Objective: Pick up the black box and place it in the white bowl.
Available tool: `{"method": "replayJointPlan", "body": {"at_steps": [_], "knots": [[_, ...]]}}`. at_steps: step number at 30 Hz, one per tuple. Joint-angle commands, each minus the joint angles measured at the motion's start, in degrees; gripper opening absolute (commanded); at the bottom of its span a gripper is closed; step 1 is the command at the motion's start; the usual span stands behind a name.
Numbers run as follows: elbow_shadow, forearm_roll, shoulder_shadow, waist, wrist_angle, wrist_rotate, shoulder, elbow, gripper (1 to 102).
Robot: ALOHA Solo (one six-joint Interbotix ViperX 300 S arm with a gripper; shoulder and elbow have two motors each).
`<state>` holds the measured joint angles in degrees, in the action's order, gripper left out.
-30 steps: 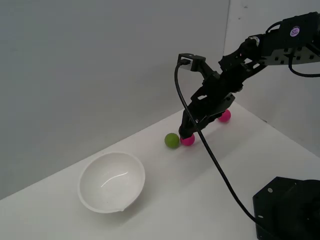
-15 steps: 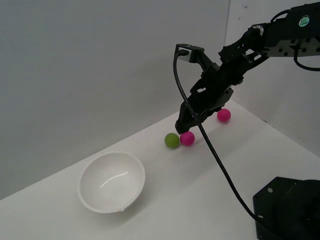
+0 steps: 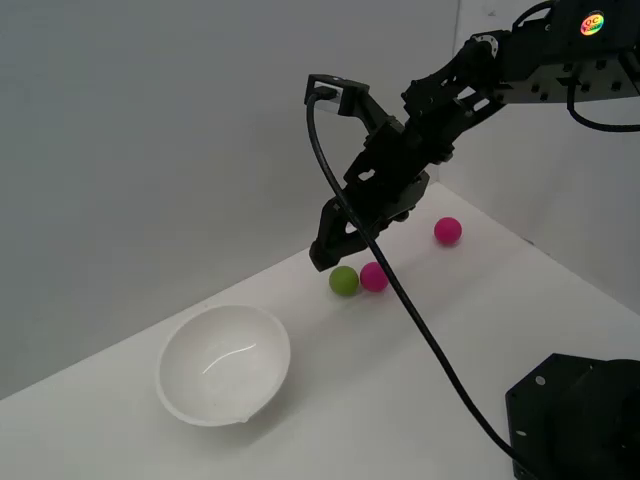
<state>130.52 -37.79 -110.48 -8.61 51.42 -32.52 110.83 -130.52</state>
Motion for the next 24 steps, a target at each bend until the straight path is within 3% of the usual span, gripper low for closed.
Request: {"method": "replayJointPlan", "body": {"at_steps": [1, 7, 24], "knots": [[-2.1, -2.1, -0.8, -2.2, -0.2, -0.4, 0.6, 1.8, 28], [-2.8, -3.7, 0.7, -5.9, -2.0, -0.4, -1.0, 2.5, 28], [-5.8, -3.6, 4.6, -16.9, -8.9, -0.6, -4.7, 5.4, 28]]}}
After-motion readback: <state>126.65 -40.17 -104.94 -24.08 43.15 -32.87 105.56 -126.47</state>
